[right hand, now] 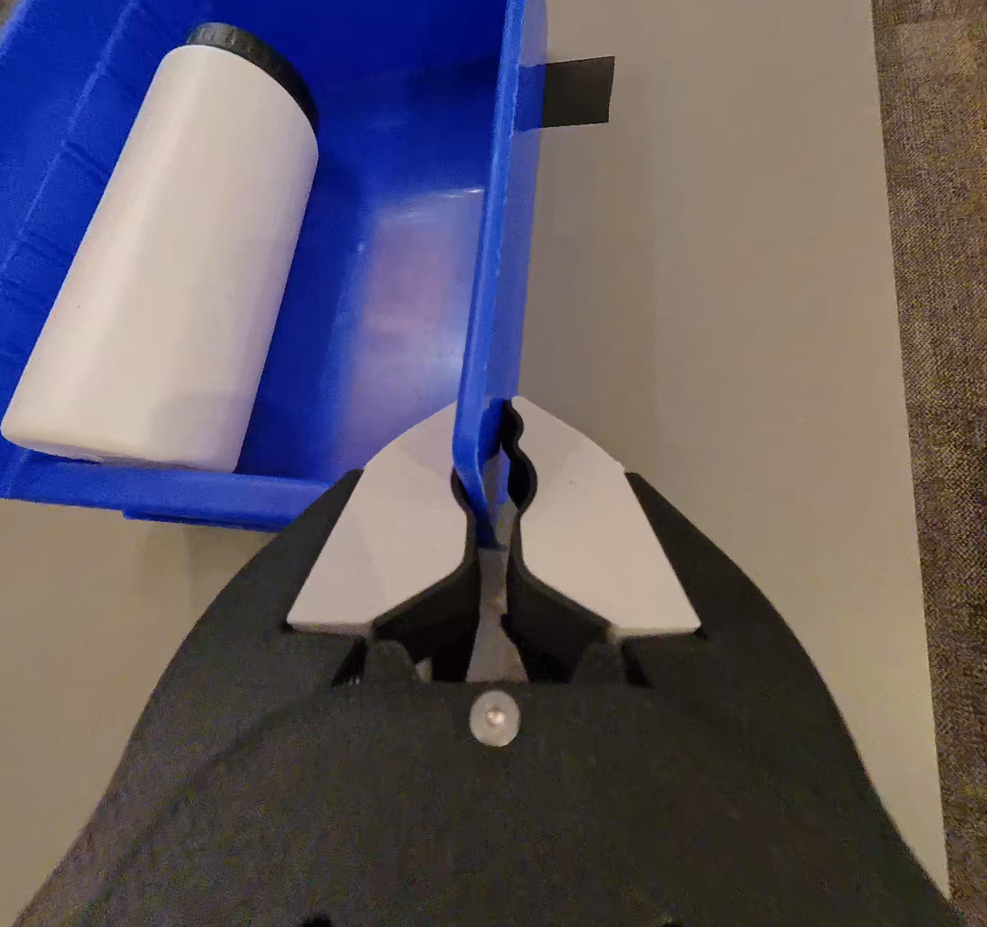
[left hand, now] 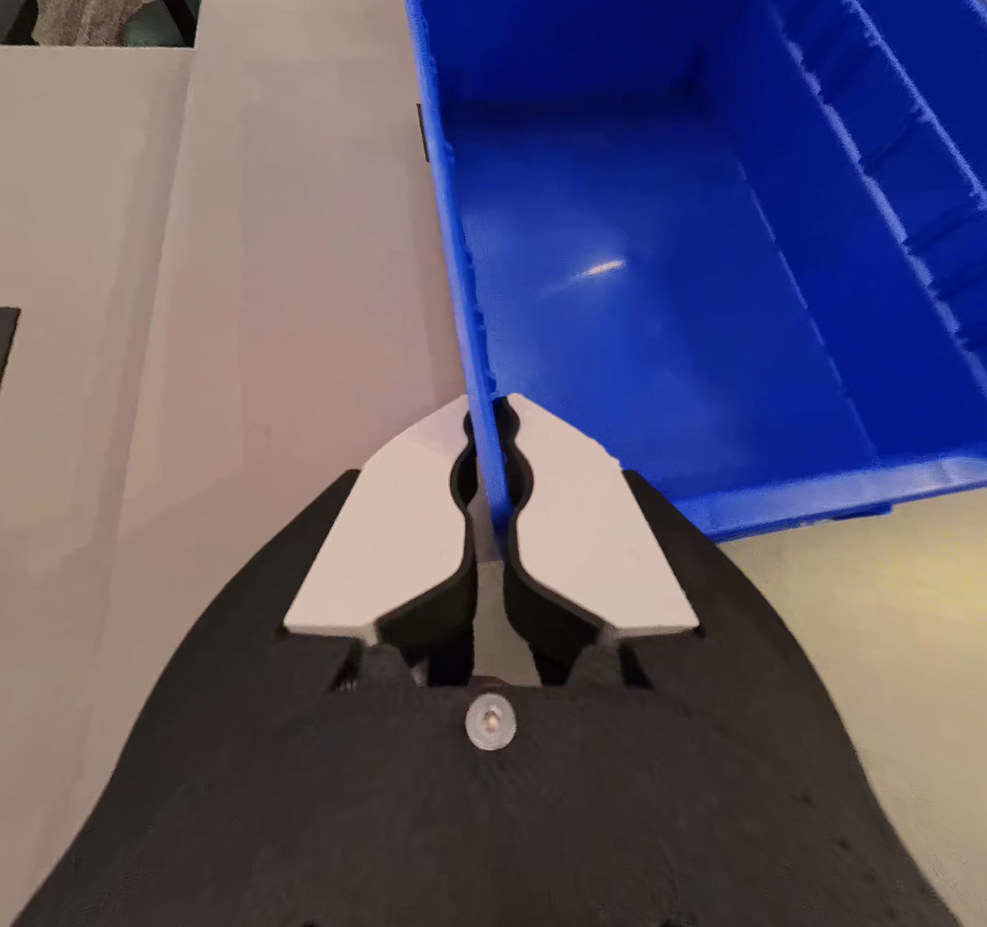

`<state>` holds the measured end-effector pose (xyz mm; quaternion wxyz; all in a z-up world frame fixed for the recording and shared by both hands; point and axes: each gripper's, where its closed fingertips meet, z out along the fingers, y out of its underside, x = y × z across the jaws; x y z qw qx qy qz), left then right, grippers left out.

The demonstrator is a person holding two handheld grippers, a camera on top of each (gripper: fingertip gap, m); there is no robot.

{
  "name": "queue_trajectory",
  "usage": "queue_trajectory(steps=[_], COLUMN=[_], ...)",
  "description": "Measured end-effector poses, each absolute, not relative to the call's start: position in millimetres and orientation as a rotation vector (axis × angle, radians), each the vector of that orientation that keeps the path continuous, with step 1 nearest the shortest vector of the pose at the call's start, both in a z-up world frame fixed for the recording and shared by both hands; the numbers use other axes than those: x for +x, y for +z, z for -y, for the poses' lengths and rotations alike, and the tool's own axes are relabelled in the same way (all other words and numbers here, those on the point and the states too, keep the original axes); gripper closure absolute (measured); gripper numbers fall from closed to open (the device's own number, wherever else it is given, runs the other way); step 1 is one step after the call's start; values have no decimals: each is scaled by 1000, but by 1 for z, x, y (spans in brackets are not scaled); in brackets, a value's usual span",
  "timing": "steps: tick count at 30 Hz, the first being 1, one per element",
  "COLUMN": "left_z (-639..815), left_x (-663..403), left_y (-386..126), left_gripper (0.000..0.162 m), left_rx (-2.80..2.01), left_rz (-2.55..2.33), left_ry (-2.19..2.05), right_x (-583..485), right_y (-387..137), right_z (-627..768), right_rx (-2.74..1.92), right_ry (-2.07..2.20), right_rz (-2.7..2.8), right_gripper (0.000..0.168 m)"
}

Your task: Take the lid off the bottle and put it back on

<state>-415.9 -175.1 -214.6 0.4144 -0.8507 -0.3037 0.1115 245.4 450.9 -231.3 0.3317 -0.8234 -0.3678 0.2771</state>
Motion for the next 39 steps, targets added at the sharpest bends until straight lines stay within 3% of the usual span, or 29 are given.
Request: queue_trajectory(steps=[10,21,31,39], left_z=[244,293,259,222], left_x=[-376,-217,-75,-43], left_y=[-216,-216,-215,-215], left_gripper=[157,155,156,156], left_rx=[-2293,-2316,-2227,-2205], left_rz=[380,-95,-563,-685], left_ry=[53,-313,-545,-535], right_x=[261,261,187,81], right_y=[-233,-233,-234,-235], right_z=[-400,-294,-210,-163], right_rx=[-2115,-1917,-1734,-1590], right_ry=[692,929,1070,1083], right_rz=[1171,1594,1939,2140], right_gripper=[162,163,164,164])
